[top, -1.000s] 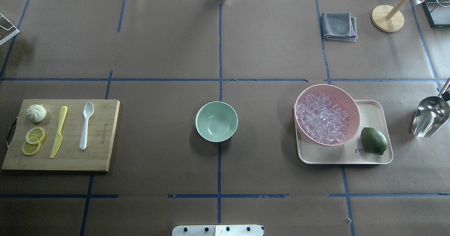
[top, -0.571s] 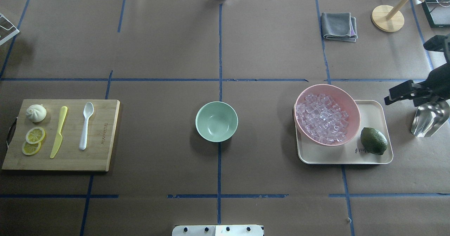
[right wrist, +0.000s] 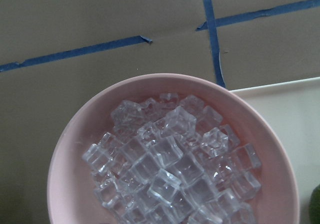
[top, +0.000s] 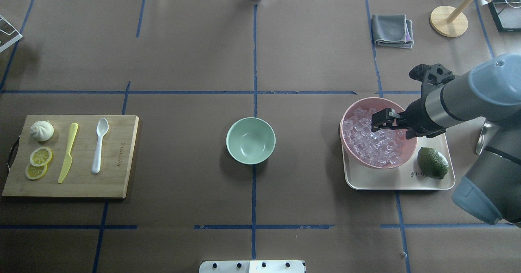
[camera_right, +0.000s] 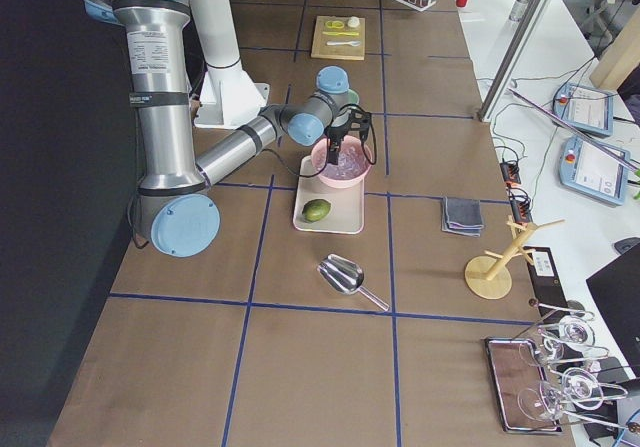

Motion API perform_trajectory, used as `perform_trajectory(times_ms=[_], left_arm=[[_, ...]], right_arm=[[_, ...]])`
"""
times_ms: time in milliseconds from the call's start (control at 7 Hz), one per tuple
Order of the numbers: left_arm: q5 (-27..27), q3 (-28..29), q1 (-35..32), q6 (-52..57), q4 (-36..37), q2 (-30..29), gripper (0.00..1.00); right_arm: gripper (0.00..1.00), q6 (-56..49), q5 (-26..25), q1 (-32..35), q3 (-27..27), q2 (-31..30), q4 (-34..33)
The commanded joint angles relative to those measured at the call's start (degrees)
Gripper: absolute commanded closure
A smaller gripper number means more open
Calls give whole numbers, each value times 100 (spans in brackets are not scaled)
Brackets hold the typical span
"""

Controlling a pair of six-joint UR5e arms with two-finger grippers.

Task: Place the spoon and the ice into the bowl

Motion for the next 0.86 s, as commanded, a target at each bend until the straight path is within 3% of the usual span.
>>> perform_trajectory(times_ms=[0, 714], left_arm=[[0, -12, -6, -2, 0, 0, 0], [0, -109, -6, -11, 0, 9, 0]], right_arm=[[6, 85, -348, -179, -280, 99, 5], [18, 93, -410, -355, -326, 117, 5]])
